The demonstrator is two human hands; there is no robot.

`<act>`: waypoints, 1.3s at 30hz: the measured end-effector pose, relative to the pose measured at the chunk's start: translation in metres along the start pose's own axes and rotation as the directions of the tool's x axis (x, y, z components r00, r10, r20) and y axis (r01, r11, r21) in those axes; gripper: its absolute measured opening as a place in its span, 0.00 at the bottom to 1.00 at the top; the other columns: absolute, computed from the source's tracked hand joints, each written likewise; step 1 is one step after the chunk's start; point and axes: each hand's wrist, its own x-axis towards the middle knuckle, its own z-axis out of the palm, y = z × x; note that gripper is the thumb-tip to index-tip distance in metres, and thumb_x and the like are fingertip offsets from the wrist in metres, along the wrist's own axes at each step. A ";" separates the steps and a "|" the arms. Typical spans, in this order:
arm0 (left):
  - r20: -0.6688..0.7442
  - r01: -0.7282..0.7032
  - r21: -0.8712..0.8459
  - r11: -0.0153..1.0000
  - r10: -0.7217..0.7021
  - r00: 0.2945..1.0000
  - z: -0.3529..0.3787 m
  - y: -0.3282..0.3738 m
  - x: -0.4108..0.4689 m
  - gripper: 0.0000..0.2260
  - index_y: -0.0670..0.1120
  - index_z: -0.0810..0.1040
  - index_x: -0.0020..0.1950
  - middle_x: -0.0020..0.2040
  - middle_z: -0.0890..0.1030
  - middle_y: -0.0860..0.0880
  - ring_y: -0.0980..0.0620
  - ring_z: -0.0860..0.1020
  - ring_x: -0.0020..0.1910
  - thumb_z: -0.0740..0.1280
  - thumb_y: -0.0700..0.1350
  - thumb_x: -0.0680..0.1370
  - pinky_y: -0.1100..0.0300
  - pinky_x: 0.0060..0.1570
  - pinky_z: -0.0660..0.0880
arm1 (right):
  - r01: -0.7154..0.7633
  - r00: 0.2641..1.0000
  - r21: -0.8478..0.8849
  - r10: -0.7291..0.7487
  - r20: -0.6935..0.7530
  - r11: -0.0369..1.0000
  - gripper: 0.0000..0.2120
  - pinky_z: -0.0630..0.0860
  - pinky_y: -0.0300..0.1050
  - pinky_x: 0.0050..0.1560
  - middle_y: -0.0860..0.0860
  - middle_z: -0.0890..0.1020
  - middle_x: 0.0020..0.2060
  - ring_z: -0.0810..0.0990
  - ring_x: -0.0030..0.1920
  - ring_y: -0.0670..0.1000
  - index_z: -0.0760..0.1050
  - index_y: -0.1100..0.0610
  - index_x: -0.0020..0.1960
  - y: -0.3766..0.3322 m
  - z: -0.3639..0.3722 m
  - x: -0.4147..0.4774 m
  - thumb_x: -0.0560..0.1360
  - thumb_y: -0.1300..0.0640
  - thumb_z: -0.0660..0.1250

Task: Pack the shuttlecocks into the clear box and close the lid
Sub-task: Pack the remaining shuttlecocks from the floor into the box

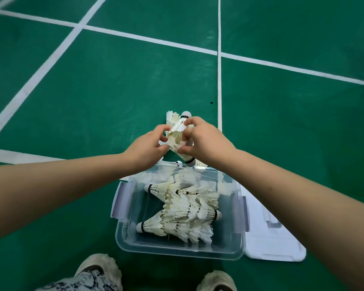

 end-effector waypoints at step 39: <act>0.449 -0.249 0.685 0.685 -0.128 0.884 0.041 -0.018 -0.060 0.20 0.47 0.62 0.66 0.53 0.72 0.42 0.44 0.73 0.51 0.59 0.49 0.75 0.52 0.47 0.72 | -0.143 0.962 0.419 0.225 -0.152 0.896 0.07 0.68 0.42 0.48 0.46 0.74 0.46 0.73 0.47 0.48 0.71 0.49 0.41 0.035 0.060 -0.102 0.74 0.47 0.67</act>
